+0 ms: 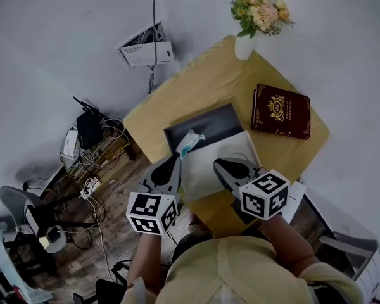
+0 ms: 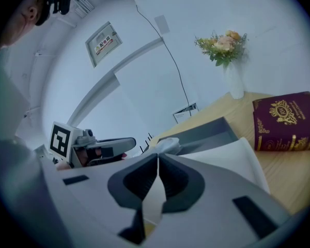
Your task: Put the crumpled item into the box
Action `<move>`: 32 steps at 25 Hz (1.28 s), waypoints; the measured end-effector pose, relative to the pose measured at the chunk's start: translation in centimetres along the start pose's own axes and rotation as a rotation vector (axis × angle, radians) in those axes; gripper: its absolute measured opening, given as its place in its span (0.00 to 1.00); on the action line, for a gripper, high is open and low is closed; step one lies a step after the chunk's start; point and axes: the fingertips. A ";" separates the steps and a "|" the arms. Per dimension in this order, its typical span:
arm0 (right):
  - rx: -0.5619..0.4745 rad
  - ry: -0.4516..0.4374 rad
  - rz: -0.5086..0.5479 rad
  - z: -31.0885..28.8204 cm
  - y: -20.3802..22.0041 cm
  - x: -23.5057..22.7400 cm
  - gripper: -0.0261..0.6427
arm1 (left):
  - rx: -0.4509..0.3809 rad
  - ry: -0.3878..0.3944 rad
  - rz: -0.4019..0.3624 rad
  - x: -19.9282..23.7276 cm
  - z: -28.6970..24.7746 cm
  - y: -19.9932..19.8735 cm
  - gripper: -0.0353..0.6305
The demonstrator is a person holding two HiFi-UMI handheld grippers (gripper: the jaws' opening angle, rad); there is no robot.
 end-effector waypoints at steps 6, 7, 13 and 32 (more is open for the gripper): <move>-0.013 0.020 0.003 0.7 0.4 0.5 0.08 | -0.004 -0.003 0.018 0.2 1.5 0.8 0.09; -0.016 0.023 0.002 0.8 0.4 0.6 0.08 | -0.006 -0.002 0.022 0.2 1.7 0.9 0.09; -0.035 0.032 -0.006 1.4 0.5 1.3 0.08 | -0.017 -0.001 0.022 -0.1 3.0 1.3 0.09; -0.054 0.054 0.020 3.2 1.5 3.8 0.08 | -0.033 -0.009 0.071 -0.9 6.8 2.3 0.09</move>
Point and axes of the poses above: the fingertips, and each gripper's own axes: z backward along the fingers, x to its left, y out of its underside, and after that the axes turned 3 degrees about -y, right-handed
